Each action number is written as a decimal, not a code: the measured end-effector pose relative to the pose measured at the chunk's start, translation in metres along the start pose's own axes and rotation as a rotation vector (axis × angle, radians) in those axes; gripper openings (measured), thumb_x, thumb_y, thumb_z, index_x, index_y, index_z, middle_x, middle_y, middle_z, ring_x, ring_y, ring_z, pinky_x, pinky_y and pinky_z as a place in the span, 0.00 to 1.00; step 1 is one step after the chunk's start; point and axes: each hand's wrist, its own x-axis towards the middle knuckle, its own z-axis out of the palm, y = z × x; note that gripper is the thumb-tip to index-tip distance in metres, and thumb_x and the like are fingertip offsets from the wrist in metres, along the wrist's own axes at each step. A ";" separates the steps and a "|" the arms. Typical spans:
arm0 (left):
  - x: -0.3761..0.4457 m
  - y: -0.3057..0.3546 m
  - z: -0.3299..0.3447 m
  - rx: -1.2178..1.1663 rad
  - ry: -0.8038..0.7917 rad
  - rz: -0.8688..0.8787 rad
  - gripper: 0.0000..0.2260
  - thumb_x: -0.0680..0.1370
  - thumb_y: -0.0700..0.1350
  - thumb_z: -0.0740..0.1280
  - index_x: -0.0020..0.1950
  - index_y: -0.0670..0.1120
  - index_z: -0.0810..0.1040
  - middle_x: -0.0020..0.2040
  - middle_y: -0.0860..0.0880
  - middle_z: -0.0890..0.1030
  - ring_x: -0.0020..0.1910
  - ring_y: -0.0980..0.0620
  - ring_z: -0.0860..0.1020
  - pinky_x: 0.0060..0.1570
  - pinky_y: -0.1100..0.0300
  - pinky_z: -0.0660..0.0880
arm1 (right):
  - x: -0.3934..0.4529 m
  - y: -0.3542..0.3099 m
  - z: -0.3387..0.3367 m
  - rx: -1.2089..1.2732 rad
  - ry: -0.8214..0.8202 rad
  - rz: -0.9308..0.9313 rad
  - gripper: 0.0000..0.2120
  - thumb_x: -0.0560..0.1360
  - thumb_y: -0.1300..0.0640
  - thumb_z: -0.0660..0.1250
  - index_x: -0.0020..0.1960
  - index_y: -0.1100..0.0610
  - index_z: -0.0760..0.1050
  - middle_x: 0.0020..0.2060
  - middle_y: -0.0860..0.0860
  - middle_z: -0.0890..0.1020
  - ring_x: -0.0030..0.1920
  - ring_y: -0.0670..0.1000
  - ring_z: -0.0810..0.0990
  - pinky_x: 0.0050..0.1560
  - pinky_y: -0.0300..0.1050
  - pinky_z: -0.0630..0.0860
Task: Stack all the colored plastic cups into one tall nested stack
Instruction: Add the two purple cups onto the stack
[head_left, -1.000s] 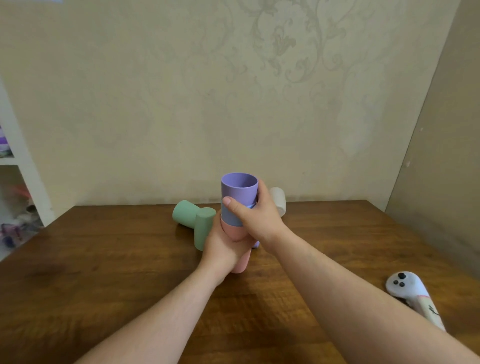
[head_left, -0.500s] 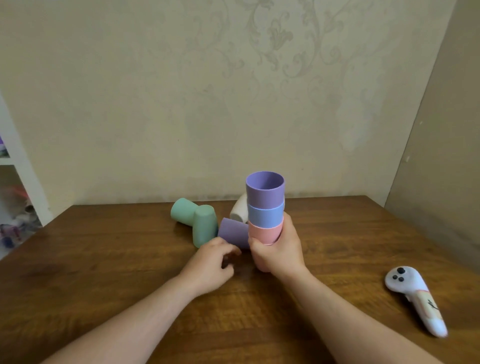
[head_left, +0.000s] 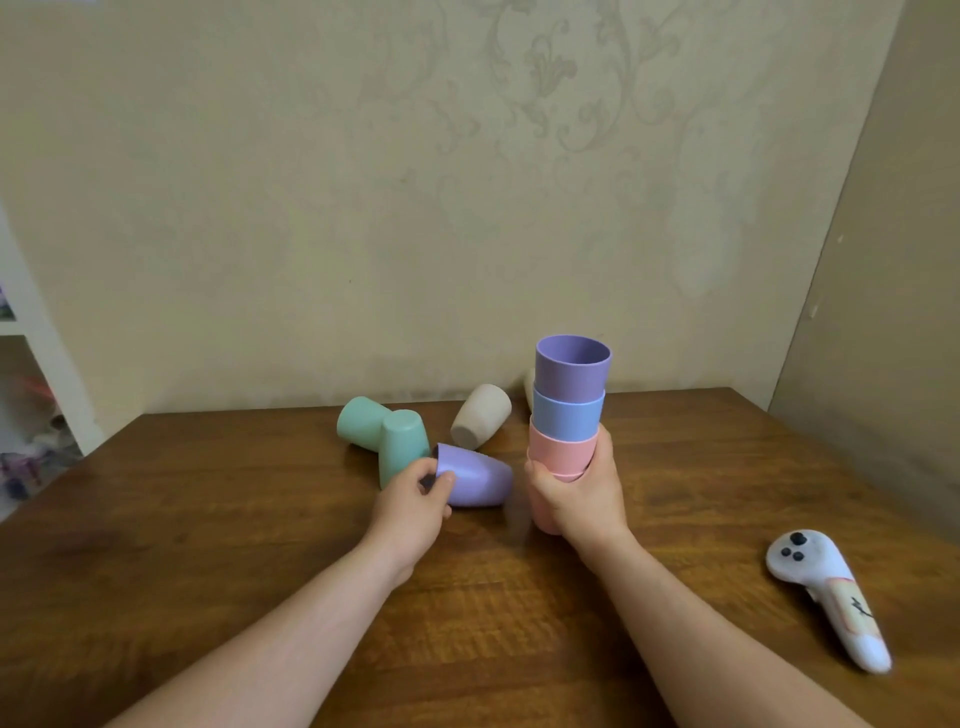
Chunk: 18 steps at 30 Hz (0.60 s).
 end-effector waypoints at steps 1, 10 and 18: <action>-0.001 0.004 -0.004 0.028 0.011 0.017 0.14 0.88 0.54 0.66 0.72 0.54 0.79 0.64 0.47 0.77 0.53 0.47 0.85 0.62 0.43 0.85 | 0.000 0.001 0.002 0.025 -0.011 0.019 0.29 0.65 0.45 0.80 0.60 0.33 0.70 0.53 0.43 0.86 0.51 0.46 0.86 0.51 0.48 0.83; -0.023 0.012 -0.030 0.406 0.084 0.483 0.11 0.80 0.52 0.77 0.55 0.62 0.75 0.79 0.50 0.59 0.59 0.50 0.73 0.59 0.56 0.73 | 0.010 0.000 0.018 0.152 -0.237 0.135 0.32 0.70 0.48 0.82 0.66 0.34 0.68 0.58 0.43 0.85 0.55 0.44 0.85 0.53 0.44 0.79; -0.030 -0.011 -0.024 -0.060 -0.125 0.120 0.39 0.62 0.65 0.83 0.72 0.61 0.76 0.66 0.59 0.84 0.63 0.56 0.84 0.55 0.61 0.80 | 0.009 0.001 0.024 0.041 -0.189 0.128 0.29 0.62 0.36 0.83 0.56 0.24 0.69 0.49 0.29 0.84 0.48 0.34 0.83 0.46 0.39 0.79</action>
